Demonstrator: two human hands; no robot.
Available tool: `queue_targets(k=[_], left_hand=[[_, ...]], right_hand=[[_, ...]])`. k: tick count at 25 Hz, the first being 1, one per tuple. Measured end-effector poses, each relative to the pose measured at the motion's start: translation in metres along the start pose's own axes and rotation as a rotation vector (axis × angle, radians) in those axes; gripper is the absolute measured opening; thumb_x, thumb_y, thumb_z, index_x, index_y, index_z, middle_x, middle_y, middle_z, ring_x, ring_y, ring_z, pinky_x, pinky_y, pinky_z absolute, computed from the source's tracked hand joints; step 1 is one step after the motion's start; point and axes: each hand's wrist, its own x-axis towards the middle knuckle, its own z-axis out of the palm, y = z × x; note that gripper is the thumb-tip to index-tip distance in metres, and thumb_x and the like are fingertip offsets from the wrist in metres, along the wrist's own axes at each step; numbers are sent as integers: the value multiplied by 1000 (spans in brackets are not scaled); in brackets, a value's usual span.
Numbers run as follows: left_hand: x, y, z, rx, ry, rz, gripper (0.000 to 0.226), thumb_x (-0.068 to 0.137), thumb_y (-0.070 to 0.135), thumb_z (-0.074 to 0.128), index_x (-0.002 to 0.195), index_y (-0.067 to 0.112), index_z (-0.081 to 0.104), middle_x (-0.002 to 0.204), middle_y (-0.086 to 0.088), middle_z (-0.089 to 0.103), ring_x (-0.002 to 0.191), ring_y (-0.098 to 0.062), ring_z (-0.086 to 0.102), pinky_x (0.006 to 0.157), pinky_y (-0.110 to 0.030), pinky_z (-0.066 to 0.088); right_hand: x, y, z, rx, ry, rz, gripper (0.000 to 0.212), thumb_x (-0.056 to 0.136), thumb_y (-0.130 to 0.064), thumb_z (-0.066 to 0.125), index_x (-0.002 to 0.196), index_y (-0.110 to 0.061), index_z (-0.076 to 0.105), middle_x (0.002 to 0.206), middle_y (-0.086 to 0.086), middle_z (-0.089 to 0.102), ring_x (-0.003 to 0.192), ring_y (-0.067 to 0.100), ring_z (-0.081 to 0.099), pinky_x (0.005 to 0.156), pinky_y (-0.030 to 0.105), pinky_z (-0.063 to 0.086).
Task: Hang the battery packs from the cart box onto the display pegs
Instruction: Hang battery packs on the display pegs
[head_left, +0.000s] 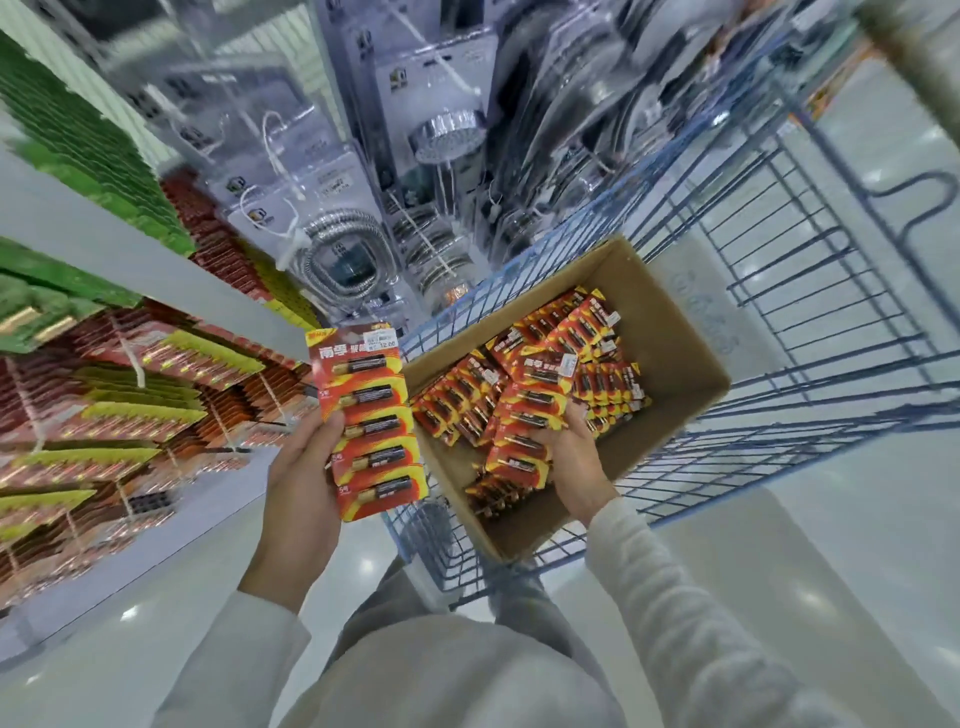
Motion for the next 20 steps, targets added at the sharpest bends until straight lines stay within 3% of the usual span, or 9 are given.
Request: queue_targets(k=[2,6,11,16,20], left_hand=[[-25,4,12,-41,20,87,33,106,29,55,135,20,65,124,-10,75,109,-35,74,100,-56,55],[-67,9,25,-133,75,190,29,106,30,54,130,20,68,121,-11,76,103,-33,76,94,-53,59],[-112,21,8,-263,143,316,32,103,32,56,128,17,69,121,-13,76,104,-33,76,87,-48,63],[-150,34,-44,-407,258,451,40,100,32,59,133,12,67,127,-19,72,112,-41,70,89,-49,60],[-185,44,-91,-486,386,524,36,98,33,62,125,12,71,118,-18,75,99,-37,75,81,-46,61]], right_hand=[[-34,-25,-8,2,-109,-52,53,90,3,65,132,-30,61,118,5,75,106,28,73,94,51,57],[-81,-62,-6,-4,-284,-127,55,89,2,68,134,-29,62,125,12,72,114,37,69,101,59,52],[-136,-101,29,-81,-496,-230,48,92,4,57,126,-28,68,123,13,72,111,36,70,96,55,54],[-179,-112,89,-170,-667,-246,47,92,8,50,118,-25,71,115,13,74,100,35,73,88,52,56],[-215,-95,155,-216,-827,-242,35,95,-15,58,128,-24,65,121,15,72,100,33,73,87,50,57]])
